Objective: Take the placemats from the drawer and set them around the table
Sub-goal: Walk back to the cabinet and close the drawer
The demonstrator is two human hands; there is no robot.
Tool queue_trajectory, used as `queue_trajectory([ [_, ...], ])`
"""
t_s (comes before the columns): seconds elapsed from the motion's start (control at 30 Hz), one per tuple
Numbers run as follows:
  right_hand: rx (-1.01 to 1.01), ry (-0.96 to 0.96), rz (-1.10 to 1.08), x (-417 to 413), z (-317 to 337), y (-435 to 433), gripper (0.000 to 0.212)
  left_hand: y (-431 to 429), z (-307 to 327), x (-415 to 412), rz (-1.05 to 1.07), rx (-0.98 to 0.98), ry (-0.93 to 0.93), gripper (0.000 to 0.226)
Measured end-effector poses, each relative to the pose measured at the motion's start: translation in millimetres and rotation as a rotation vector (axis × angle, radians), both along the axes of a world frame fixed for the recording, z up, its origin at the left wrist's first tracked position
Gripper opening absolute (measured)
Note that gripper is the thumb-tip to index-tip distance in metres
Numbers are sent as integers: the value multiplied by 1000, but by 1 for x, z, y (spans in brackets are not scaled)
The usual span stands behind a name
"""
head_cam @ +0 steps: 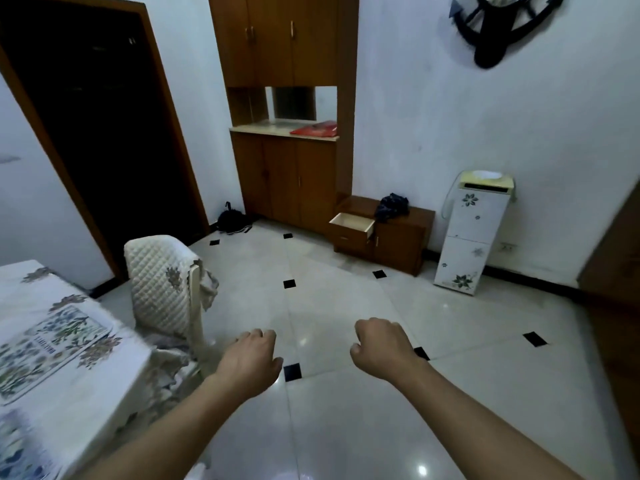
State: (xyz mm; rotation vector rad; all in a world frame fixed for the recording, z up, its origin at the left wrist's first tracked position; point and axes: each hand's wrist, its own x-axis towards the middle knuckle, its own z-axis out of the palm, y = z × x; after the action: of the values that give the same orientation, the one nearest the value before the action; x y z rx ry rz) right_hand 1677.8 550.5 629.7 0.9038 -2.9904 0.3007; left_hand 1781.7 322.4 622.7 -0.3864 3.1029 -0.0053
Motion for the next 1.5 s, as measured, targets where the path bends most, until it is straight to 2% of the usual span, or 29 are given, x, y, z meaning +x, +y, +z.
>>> queue_trajectory([
  [0.33,64,21,-86,-153,1,-35,14,-37,-13,-167,-96,-30,-10,34],
  [0.67,58,-39,-181,-317,12,-96,14,-100,10,-365,-173,-31,24,35],
  [0.87,54,-82,-198,-414,3,-119,17,-115,-1,-458,-181,-27,-18,36],
  [1.03,25,-95,-169,-524,-15,-138,27,-127,-8,-559,-152,-19,-21,36],
  [1.2,-6,-123,-110,-652,-18,-160,14,-146,-9,-662,-73,-15,-55,33],
  [1.5,-1,-104,-54,-844,-32,-211,16,-192,-18,-837,6,29,-77,30],
])
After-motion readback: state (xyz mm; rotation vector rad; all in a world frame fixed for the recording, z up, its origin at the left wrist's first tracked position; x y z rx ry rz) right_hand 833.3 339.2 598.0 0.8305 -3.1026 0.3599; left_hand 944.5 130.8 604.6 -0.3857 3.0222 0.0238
